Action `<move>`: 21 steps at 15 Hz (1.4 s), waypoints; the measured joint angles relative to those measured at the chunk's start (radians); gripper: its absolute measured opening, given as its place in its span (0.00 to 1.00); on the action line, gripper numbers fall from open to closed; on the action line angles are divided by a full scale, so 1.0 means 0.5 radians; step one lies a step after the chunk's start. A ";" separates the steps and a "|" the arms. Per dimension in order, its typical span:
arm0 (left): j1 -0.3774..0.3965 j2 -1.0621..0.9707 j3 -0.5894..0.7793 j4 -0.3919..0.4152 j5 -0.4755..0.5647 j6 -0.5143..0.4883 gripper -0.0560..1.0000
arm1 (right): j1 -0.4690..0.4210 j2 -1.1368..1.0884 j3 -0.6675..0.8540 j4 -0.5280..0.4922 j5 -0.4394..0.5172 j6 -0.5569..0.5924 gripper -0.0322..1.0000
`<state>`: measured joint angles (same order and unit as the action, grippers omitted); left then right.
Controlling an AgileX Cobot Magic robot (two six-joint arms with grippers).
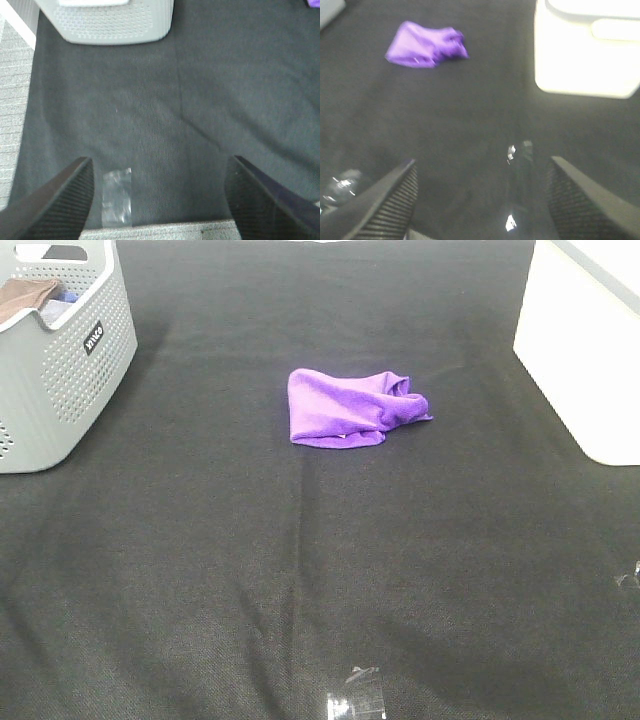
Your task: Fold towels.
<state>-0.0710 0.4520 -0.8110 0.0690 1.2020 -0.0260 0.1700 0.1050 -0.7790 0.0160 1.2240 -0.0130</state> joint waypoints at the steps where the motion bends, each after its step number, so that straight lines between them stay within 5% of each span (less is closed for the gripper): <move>1: 0.000 -0.192 0.138 0.000 0.000 0.000 0.69 | 0.000 -0.062 0.104 -0.012 0.000 0.000 0.72; 3: 0.000 -0.656 0.426 -0.016 0.004 0.002 0.69 | 0.000 -0.196 0.348 -0.016 0.002 0.000 0.72; 6: 0.000 -0.894 0.492 -0.018 0.000 0.006 0.69 | 0.000 -0.218 0.504 -0.016 0.004 -0.002 0.72; 11: 0.000 -0.914 0.592 -0.062 -0.216 0.022 0.69 | 0.000 -0.218 0.646 -0.020 -0.206 -0.034 0.72; 21: 0.000 -0.914 0.594 -0.112 -0.244 0.022 0.69 | 0.000 -0.218 0.652 -0.020 -0.224 -0.036 0.72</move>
<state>-0.0710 -0.0050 -0.5140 0.0130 1.0800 -0.0150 0.1700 -0.0040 -0.4530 0.0060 1.1120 -0.0310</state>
